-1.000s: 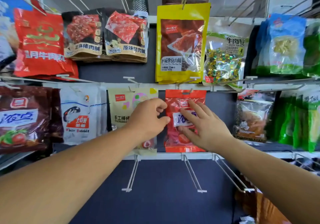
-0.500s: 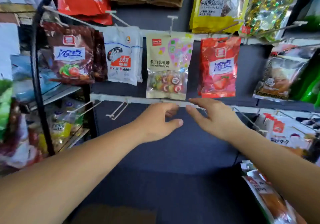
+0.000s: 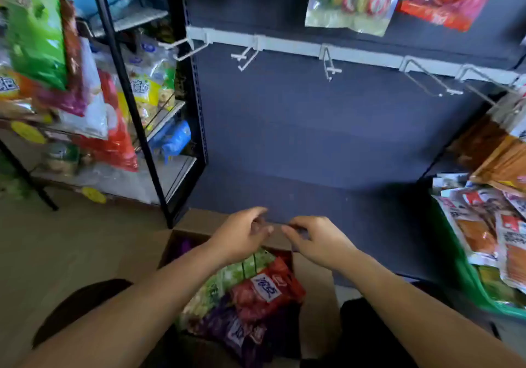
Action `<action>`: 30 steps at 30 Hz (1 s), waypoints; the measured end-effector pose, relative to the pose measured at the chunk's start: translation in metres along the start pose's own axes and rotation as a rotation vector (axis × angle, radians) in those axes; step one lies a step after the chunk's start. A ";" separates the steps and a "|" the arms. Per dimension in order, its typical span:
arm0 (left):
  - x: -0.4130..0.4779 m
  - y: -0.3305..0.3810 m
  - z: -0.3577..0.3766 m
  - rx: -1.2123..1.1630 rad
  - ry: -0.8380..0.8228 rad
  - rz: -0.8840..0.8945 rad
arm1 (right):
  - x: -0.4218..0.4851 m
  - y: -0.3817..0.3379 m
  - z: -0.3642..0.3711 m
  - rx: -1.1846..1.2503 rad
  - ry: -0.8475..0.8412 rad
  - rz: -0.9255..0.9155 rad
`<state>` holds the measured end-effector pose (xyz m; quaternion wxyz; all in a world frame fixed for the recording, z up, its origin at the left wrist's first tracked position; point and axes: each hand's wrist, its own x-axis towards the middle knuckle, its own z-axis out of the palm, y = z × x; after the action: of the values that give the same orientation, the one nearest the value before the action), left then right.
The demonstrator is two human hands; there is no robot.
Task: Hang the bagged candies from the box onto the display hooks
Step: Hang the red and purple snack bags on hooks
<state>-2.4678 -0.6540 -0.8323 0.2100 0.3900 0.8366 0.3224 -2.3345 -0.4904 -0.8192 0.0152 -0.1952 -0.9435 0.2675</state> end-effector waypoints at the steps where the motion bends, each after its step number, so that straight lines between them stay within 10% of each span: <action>1: -0.004 -0.016 0.010 -0.003 -0.007 -0.049 | 0.001 0.002 0.015 0.002 -0.043 0.024; 12: -0.041 -0.135 0.107 -0.101 -0.357 -0.300 | -0.024 0.077 0.138 0.156 -0.277 0.475; 23: -0.071 -0.143 0.128 0.083 -0.584 -0.177 | -0.005 0.104 0.176 0.422 -0.095 0.750; 30: -0.070 -0.143 0.120 -0.076 -0.442 -0.221 | 0.012 0.099 0.162 0.595 0.099 0.654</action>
<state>-2.4271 -0.7334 -1.0101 0.4364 0.3492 0.7951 0.2356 -2.3317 -0.4887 -1.0095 0.0303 -0.4832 -0.7120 0.5086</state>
